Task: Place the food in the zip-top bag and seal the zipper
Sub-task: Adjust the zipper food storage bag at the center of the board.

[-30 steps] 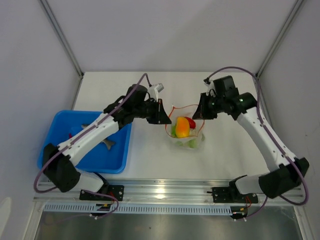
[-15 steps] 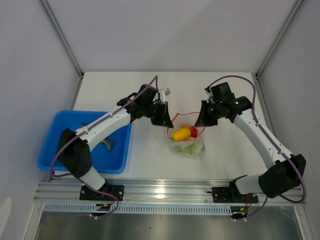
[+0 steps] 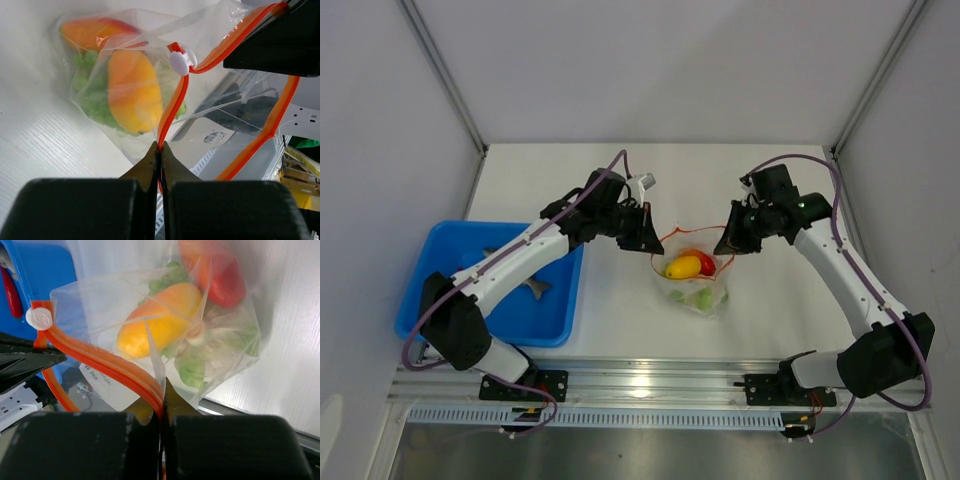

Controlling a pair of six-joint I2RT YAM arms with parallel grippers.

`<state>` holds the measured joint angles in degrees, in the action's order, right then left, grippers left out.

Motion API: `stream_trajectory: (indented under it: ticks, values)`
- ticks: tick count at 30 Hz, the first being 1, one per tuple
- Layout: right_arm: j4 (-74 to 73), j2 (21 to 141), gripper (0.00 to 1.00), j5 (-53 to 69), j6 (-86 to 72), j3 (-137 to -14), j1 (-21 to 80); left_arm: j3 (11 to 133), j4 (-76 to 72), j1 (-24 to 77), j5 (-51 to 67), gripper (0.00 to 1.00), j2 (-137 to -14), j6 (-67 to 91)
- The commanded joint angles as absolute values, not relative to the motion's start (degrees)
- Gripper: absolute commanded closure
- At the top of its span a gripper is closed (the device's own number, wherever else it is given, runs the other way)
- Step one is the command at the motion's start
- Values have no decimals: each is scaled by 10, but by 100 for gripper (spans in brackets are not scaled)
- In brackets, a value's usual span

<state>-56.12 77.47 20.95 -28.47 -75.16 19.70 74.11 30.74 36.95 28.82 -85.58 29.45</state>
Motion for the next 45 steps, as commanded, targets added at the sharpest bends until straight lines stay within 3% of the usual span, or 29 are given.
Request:
stream_trajectory:
  ticks: [1,5,18,21,24,28,30,32,33,35,38,45]
  values:
    - [-574,742,100,177,-284,-784,211,735,280,370,288,100,-819,286]
    - [-555,733,100,144,-301,-732,203,758,311,364,306,99,-855,300]
    - [-572,777,100,37,-278,-841,315,754,282,370,301,99,-847,308]
    - [-546,770,100,38,-288,-800,303,767,338,368,255,99,-872,308]
    - [-597,798,100,11,-280,-838,326,771,318,370,234,98,-833,309]
    - [-569,802,100,-7,-266,-819,342,750,294,362,201,61,-803,300]
    - [-571,808,100,-11,-282,-810,339,746,301,359,214,55,-814,296]
    - [-556,797,100,-22,-288,-798,355,736,287,358,204,40,-803,294]
    - [-536,791,100,-18,-294,-790,363,724,274,358,196,23,-780,292]
    - [-532,789,100,12,-300,-773,360,718,264,354,174,8,-755,279]
    - [-562,805,100,0,-302,-778,362,745,302,345,136,1,-740,272]
    - [-516,779,100,11,-309,-728,361,743,332,271,135,0,-703,297]
